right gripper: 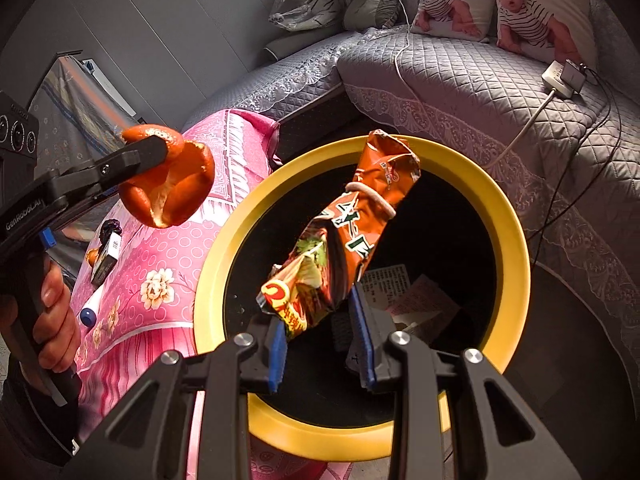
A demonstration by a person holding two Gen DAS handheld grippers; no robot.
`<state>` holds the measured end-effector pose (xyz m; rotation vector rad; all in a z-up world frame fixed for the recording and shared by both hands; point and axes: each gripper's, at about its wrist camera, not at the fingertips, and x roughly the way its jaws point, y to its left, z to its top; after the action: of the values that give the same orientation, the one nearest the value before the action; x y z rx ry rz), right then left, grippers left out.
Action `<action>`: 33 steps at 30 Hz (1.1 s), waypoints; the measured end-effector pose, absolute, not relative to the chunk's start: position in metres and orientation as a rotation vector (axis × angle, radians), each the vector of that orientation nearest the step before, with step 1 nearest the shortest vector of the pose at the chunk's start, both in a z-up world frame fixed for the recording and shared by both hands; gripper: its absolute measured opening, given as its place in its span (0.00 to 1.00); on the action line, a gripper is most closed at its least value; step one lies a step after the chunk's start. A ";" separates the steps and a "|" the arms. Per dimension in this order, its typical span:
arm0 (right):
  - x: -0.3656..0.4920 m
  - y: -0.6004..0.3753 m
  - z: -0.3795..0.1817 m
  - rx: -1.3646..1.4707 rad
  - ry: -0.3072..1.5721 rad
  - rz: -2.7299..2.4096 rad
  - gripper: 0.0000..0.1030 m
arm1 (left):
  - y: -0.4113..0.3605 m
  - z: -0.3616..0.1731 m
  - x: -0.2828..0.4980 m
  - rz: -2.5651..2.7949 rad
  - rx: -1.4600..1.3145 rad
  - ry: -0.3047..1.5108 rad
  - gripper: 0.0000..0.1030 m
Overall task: Collect trash
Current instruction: 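Open both tools over the bin to drop the wrapper and peel, then move both open tools back over the bed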
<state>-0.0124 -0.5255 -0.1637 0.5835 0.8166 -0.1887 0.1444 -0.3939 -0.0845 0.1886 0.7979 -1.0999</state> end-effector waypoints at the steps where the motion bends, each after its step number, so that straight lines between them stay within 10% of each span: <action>1: -0.014 -0.527 -0.166 0.590 0.820 -0.192 0.27 | -0.398 -0.087 0.145 -1.099 0.186 0.805 0.32; 18: -0.023 -0.528 -0.165 0.588 0.816 -0.182 0.35 | -0.401 -0.100 0.164 -1.038 0.083 0.866 0.42; 33: -0.029 -0.526 -0.142 0.563 0.753 -0.215 0.59 | -0.327 -0.046 0.161 -0.970 -0.125 0.675 0.82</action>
<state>-0.0288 -0.5259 -0.1420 0.5635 0.7533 -0.2147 0.1610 -0.3271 -0.0461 -0.1253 0.6753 -0.9703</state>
